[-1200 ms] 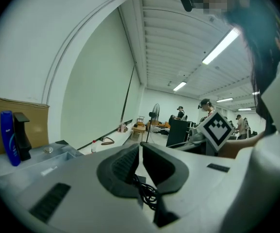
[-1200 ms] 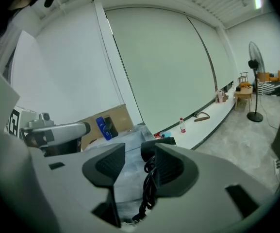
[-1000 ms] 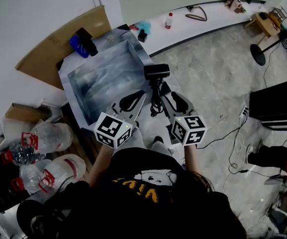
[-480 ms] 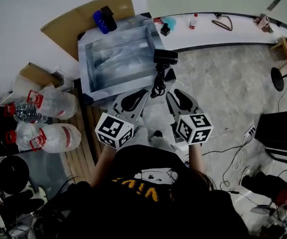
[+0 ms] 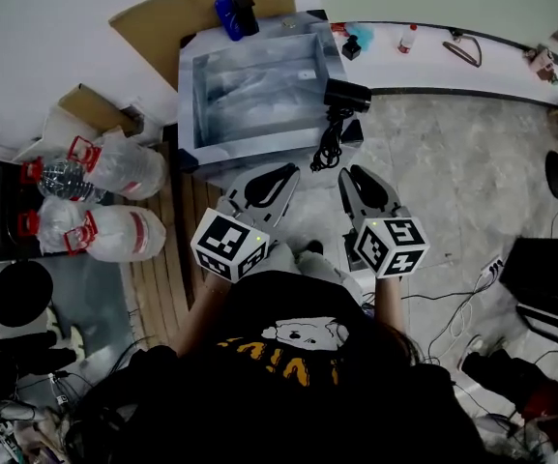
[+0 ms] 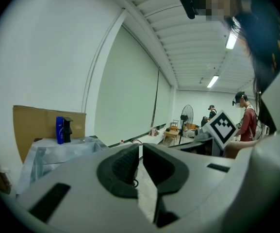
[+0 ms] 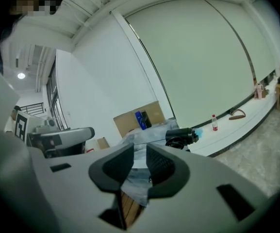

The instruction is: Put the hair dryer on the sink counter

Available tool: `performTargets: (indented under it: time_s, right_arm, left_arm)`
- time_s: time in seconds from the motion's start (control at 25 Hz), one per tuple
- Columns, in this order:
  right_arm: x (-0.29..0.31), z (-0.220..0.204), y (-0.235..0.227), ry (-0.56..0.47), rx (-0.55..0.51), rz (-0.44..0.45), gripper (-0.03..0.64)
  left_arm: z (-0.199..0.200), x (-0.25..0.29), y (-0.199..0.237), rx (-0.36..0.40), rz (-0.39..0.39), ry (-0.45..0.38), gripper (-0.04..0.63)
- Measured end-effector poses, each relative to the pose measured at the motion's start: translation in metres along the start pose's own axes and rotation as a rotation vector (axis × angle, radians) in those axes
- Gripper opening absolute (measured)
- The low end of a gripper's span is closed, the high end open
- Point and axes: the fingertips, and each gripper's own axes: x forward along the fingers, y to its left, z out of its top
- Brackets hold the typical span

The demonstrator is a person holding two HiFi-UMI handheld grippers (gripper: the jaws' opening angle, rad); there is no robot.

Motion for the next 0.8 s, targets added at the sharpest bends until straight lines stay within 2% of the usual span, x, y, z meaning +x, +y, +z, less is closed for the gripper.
performTargets:
  time_s: [0.32,0.8]
  right_arm:
    - [0.011,-0.005,0.031,0.033,-0.030,0.054,0.057]
    - [0.003,-0.030,0.105,0.053,-0.071,0.086,0.009]
  left_arm:
    - [-0.004,-0.030,0.009,-0.013,0.030,-0.018,0.026]
    - [-0.028,-0.110,0.007,-0.005,0.016,-0.009,0.026]
